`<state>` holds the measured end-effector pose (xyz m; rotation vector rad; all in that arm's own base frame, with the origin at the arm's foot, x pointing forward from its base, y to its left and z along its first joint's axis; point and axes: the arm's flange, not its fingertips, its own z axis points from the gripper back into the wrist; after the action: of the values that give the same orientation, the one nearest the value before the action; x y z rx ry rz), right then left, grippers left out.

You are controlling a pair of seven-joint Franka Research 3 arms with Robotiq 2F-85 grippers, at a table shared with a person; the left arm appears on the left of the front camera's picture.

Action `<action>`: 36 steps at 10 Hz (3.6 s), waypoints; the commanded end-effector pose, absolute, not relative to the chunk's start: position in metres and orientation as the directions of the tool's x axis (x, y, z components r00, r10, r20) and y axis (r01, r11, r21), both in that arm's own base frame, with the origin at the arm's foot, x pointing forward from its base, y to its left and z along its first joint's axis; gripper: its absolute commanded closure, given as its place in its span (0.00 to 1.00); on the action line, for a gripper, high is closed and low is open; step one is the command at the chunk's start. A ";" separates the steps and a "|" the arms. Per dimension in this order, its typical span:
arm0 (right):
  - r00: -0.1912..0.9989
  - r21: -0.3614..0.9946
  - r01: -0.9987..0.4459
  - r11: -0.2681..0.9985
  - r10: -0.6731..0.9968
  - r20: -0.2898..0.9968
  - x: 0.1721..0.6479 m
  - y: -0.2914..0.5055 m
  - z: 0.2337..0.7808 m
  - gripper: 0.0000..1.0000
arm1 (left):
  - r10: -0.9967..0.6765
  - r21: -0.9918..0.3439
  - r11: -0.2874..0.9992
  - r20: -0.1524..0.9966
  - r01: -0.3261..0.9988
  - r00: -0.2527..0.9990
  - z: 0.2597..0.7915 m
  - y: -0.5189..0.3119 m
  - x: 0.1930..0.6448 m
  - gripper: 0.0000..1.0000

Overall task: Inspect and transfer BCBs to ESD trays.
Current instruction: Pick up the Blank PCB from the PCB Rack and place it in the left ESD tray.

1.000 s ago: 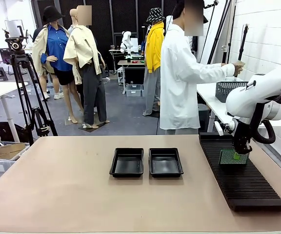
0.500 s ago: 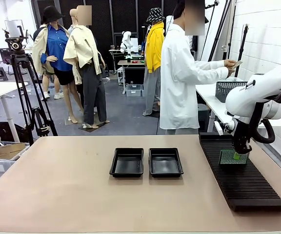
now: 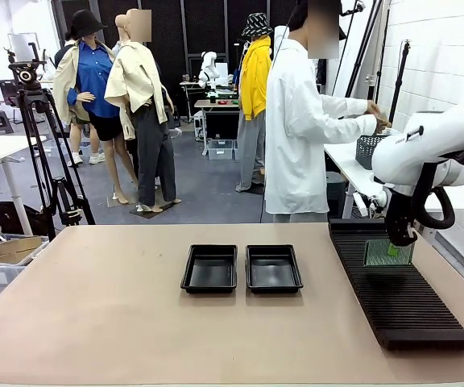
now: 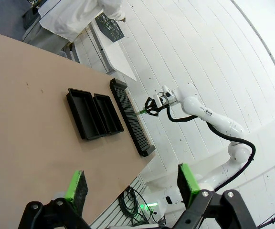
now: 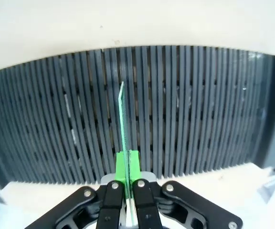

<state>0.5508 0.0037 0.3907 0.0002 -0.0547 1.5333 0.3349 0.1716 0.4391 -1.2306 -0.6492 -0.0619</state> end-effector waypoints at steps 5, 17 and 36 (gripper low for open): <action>0.068 -0.070 -0.995 0.070 0.997 0.031 0.514 0.028 0.471 1.00 | 0.298 -0.856 0.346 0.489 0.384 0.820 0.441 0.172 0.333 0.00; 0.895 0.121 -0.411 0.904 0.374 0.242 0.482 0.086 0.495 1.00 | 0.298 -0.856 0.346 0.489 0.384 0.820 0.441 0.172 0.333 0.00; 0.984 0.680 -0.032 0.733 -0.094 0.149 0.525 0.250 0.404 1.00 | 0.298 -0.856 0.346 0.489 0.384 0.820 0.441 0.172 0.333 0.00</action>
<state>0.5155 0.2368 0.4110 0.7286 -0.1573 -0.0333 0.3350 0.1712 0.4391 -1.2301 -0.6479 -0.0627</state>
